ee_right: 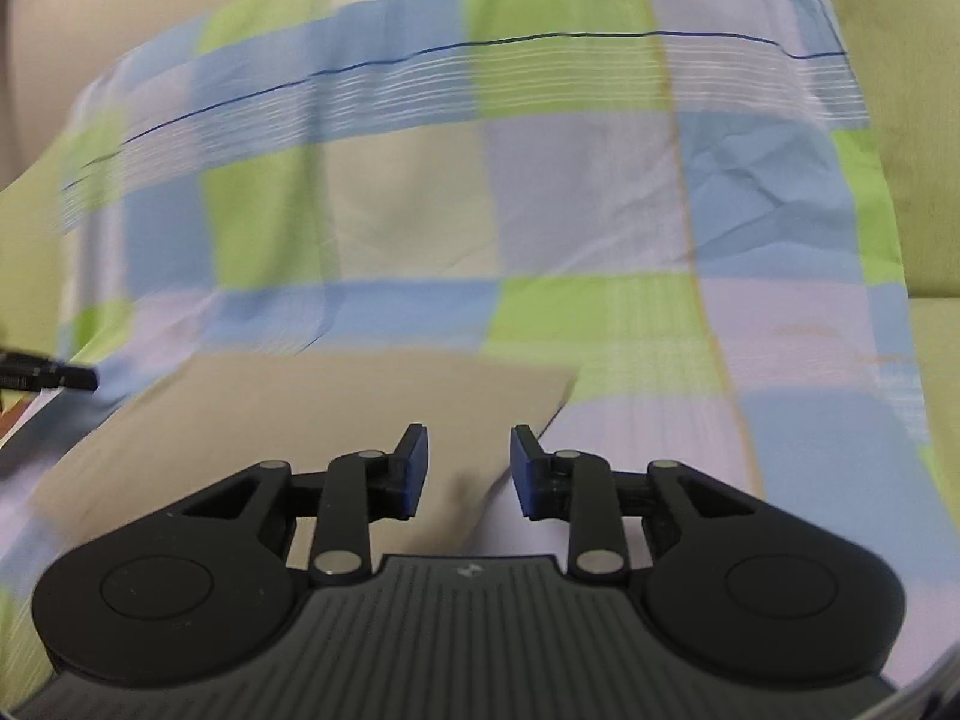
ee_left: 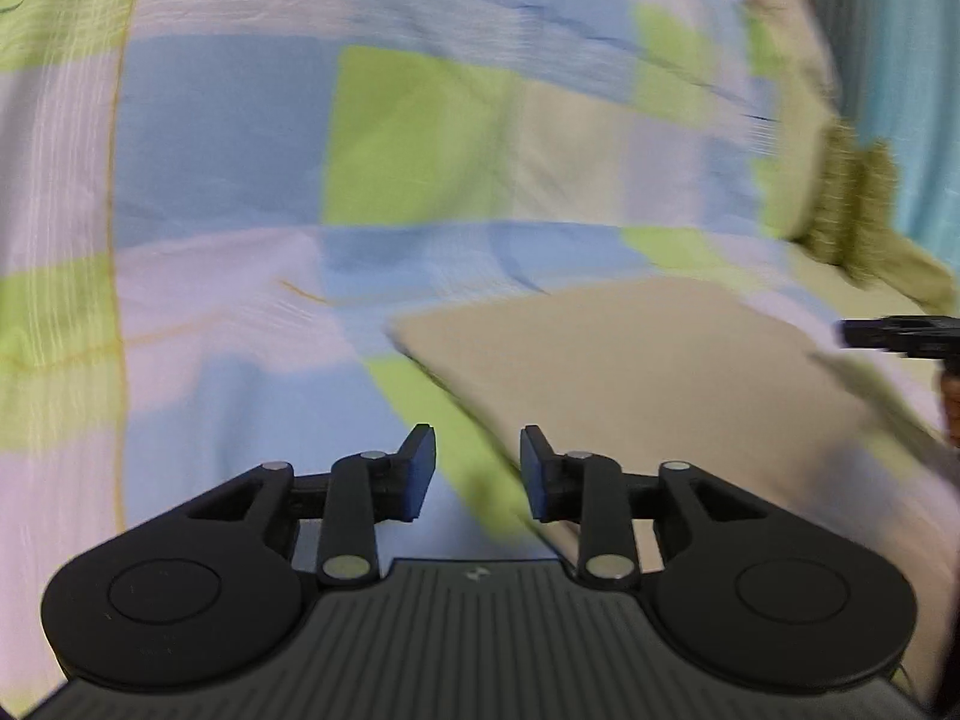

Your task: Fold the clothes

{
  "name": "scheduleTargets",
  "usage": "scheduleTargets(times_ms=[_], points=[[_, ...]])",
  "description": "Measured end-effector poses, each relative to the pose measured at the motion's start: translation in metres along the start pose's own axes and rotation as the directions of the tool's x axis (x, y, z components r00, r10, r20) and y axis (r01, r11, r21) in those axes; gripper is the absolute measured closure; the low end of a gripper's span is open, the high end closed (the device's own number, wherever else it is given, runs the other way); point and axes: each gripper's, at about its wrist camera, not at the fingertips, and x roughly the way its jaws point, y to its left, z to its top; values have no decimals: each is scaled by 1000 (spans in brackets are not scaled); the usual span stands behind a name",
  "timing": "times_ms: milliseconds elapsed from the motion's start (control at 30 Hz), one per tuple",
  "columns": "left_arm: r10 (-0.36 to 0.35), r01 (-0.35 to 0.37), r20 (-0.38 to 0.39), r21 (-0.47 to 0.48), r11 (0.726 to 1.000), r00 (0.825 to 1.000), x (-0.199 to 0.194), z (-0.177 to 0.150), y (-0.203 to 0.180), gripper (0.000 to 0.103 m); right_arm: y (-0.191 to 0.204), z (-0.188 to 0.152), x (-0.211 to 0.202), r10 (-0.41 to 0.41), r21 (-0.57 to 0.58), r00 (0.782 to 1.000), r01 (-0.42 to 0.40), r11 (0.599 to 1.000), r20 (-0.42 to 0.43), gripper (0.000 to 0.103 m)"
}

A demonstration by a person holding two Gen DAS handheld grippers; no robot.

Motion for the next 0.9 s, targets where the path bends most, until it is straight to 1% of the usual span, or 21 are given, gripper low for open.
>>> scheduleTargets(times_ms=[67, 100, 133, 167, 200, 233, 267, 300, 400, 433, 467, 500, 533, 567, 633, 667, 733, 767, 833, 867, 900], points=[[9, -12, 24, 140, 990, 1000, -21, -19, -35, 66, 22, -18, -17, -41, -94, 999, 40, 995, -18, 75], [5, -11, 27, 221, 975, 1000, -26, -25, -52, 66, 38, -27, -27, -61, -179, 998, 54, 982, -34, 75], [8, -17, 28, 316, 949, 1000, -27, -31, -70, 66, 53, -35, -32, -70, -263, 997, 56, 963, -44, 75], [17, -27, 28, 410, 912, 999, -27, -35, -87, 66, 68, -42, -34, -77, -348, 996, 54, 936, -51, 75], [33, -38, 19, 510, 859, 999, -23, -40, -105, 65, 83, -48, -36, -84, -429, 995, 51, 902, -57, 75], [50, -46, 10, 575, 817, 999, -18, -43, -117, 64, 92, -51, -36, -87, -479, 994, 47, 877, -61, 75], [86, -70, 8, 659, 749, 996, -10, -48, -131, 64, 102, -55, -35, -91, -529, 994, 44, 847, -63, 75], [115, -80, 4, 739, 669, 993, 2, -52, -145, 64, 126, -64, -27, -124, -672, 992, 67, 737, -37, 75], [164, -108, 20, 829, 548, 986, 24, -60, -162, 62, 155, -73, -5, -173, -833, 985, 98, 545, 3, 73], [187, -124, 32, 855, 503, 982, 32, -63, -167, 63, 162, -74, 2, -179, -861, 984, 100, 499, 10, 72], [210, -137, 38, 868, 478, 977, 40, -63, -168, 68, 168, -75, 10, -184, -886, 983, 101, 452, 18, 72], [235, -147, 39, 873, 466, 971, 48, -62, -168, 74, 174, -77, 18, -189, -908, 982, 101, 405, 25, 72], [250, -149, 30, 870, 470, 968, 52, -60, -165, 95, 177, -78, 22, -187, -915, 982, 96, 391, 23, 74], [260, -144, 16, 863, 484, 966, 53, -59, -161, 96, 179, -78, 27, -186, -924, 982, 84, 372, 14, 76], [267, -138, -6, 844, 518, 964, 53, -56, -153, 97, 181, -77, 36, -185, -941, 983, 59, 334, -4, 94], [263, -138, -7, 838, 528, 965, 50, -56, -150, 97, 176, -76, 35, -193, -945, 981, 54, 323, -10, 95], [259, -137, -6, 836, 531, 966, 46, -59, -147, 97, 165, -76, 33, -216, -951, 976, 58, 303, -9, 95], [254, -135, -6, 835, 533, 967, 45, -61, -146, 97, 149, -76, 28, -253, -952, 967, 76, 296, -2, 95], [251, -132, -6, 837, 531, 968, 48, -65, -146, 99, 129, -79, 25, -284, -941, 959, 81, 328, -16, 95], [251, -132, -8, 835, 534, 968, 49, -65, -147, 99, 116, -81, 22, -315, -934, 949, 93, 345, -22, 96], [250, -131, -10, 832, 540, 968, 51, -64, -147, 100, 112, -83, 20, -314, -930, 949, 99, 355, -18, 96]])
